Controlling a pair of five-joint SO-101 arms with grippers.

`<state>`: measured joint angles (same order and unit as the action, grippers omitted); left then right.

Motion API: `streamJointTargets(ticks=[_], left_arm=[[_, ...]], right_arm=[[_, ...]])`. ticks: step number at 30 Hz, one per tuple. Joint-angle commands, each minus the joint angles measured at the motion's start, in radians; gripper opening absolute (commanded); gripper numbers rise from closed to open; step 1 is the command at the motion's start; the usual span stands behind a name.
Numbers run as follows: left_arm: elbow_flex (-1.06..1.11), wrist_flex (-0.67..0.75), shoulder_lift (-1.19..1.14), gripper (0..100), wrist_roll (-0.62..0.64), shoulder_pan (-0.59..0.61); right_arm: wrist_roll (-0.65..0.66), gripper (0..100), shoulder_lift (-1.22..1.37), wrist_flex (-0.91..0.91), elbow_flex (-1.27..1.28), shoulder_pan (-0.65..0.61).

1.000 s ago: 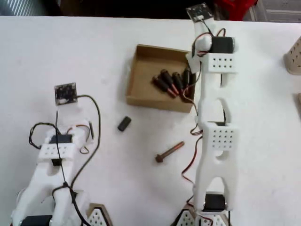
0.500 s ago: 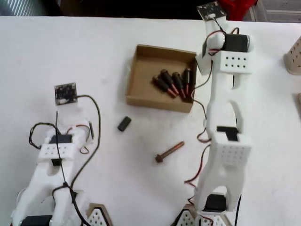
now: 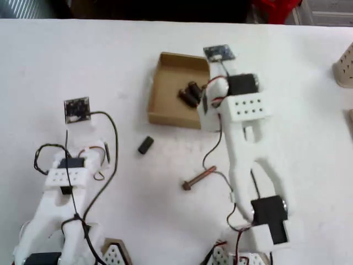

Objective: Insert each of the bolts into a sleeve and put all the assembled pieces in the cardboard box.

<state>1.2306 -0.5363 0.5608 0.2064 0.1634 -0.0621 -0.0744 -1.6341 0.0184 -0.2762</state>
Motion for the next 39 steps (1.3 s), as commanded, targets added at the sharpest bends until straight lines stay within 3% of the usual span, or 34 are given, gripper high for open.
streamJointTargets(ticks=[1,11,14,17,19,23,30,33,39], left_arm=[[-0.025,0.02,0.001,2,-0.008,0.008],[-0.025,0.02,0.001,2,-0.008,0.008],[-0.025,0.02,0.001,2,-0.008,0.008],[-0.025,0.02,0.001,2,-0.008,0.008],[-0.025,0.02,0.001,2,-0.008,0.008],[-0.025,0.02,0.001,2,-0.008,0.008],[-0.025,0.02,0.001,2,-0.008,0.008],[-0.025,0.02,0.001,2,-0.008,0.008],[-0.025,0.02,0.001,2,-0.008,0.008]], right_arm=[[-0.233,1.7,-0.074,0.073,0.041,-0.077],[-0.265,2.1,0.024,0.335,0.178,-0.298],[-0.259,1.7,0.061,0.407,0.209,-0.315],[-0.233,1.7,0.047,0.354,0.222,-0.294],[-0.103,1.7,0.022,0.282,0.224,-0.277],[0.31,1.7,-0.044,0.179,0.304,-0.265],[0.951,2.2,-0.228,0.185,0.595,-0.246],[1.02,2.9,-0.32,0.274,0.69,-0.217],[1.097,19.5,-0.443,0.435,0.873,-0.206]])
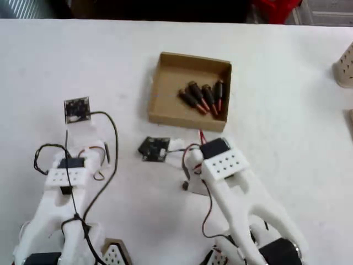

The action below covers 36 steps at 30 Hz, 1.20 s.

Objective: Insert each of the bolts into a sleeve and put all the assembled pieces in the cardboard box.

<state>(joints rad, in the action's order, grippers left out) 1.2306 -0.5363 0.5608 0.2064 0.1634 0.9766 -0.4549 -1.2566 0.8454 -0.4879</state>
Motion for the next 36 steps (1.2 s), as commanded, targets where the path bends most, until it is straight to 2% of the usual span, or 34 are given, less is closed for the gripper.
streamJointTargets(ticks=[1,6,15,18,20,27,36], left_arm=[[-0.025,0.02,0.001,2,-0.008,0.008],[-0.025,0.02,0.001,2,-0.008,0.008],[-0.025,0.02,0.001,2,-0.008,0.008],[-0.025,0.02,0.001,2,-0.008,0.008],[-0.025,0.02,0.001,2,-0.008,0.008],[-0.025,0.02,0.001,2,-0.008,0.008],[-0.025,0.02,0.001,2,-0.008,0.008]], right_arm=[[0.086,20.3,-0.068,0.074,0.066,0.005],[0.153,15.5,-0.068,0.188,0.15,0.007],[0.147,14.6,-0.068,0.392,0.276,-0.025],[0.117,7.5,-0.07,0.461,0.322,-0.065],[0.044,1.0,-0.077,0.512,0.336,-0.087],[-0.247,1.6,-0.079,0.565,0.272,-0.084],[-0.921,1.6,-0.068,0.565,0.091,-0.096]])
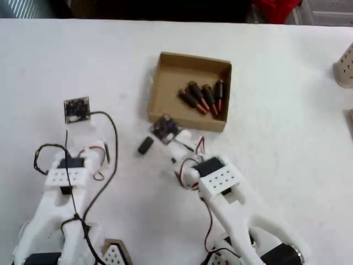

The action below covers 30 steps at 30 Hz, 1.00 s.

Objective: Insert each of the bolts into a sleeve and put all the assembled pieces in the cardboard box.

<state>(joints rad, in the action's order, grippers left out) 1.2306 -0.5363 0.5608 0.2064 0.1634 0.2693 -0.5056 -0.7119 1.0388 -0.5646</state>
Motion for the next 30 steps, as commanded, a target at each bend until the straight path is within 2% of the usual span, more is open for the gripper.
streamJointTargets(ticks=[1,5,8,12,19,25,27,30], left_arm=[[-0.025,0.02,0.001,2,-0.008,0.008],[-0.025,0.02,0.001,2,-0.008,0.008],[-0.025,0.02,0.001,2,-0.008,0.008],[-0.025,0.02,0.001,2,-0.008,0.008],[-0.025,0.02,0.001,2,-0.008,0.008],[-0.025,0.02,0.001,2,-0.008,0.008],[-0.025,0.02,0.001,2,-0.008,0.008],[-0.025,0.02,0.001,2,-0.008,0.008]], right_arm=[[-0.265,1.6,-0.018,0.021,-0.118,-0.027],[-0.394,2.1,-0.018,0.042,-0.153,-0.058],[-0.437,2.1,-0.015,0.099,-0.152,-0.076],[-0.44,2.2,0.068,0.12,-0.184,-0.081],[-0.437,2.3,0.364,0.102,-0.331,-0.05],[-0.443,19.6,0.438,-0.031,-0.445,-0.077],[-0.443,19.7,0.435,-0.047,-0.47,-0.081],[-0.48,14.6,0.415,-0.054,-0.494,-0.081]])
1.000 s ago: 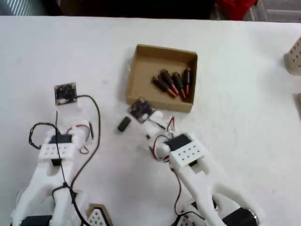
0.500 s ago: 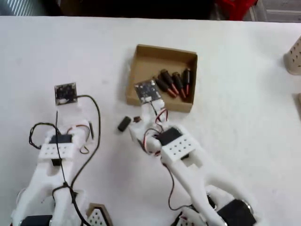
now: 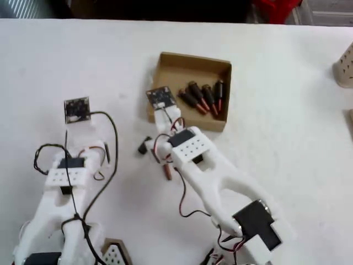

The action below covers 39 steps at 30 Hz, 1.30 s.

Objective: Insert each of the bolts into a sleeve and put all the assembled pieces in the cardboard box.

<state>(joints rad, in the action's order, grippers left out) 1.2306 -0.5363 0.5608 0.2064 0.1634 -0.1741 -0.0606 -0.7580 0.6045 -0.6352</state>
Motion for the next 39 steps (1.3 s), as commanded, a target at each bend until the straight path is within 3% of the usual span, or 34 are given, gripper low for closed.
streamJointTargets(ticks=[1,6,17,39], left_arm=[[-0.025,0.02,0.001,2,-0.008,0.008],[-0.025,0.02,0.002,2,-0.008,0.008],[-0.025,0.02,0.002,2,-0.009,0.01],[-0.018,0.02,0.004,2,-0.009,0.01]], right_arm=[[-0.058,12.3,-0.041,-0.008,-0.063,-0.012],[-0.132,5.5,-0.067,-0.007,-0.089,-0.054],[-0.233,9.9,0.145,-0.008,-0.236,-0.062],[-0.269,13.3,0.409,-0.108,-0.423,-0.134]])
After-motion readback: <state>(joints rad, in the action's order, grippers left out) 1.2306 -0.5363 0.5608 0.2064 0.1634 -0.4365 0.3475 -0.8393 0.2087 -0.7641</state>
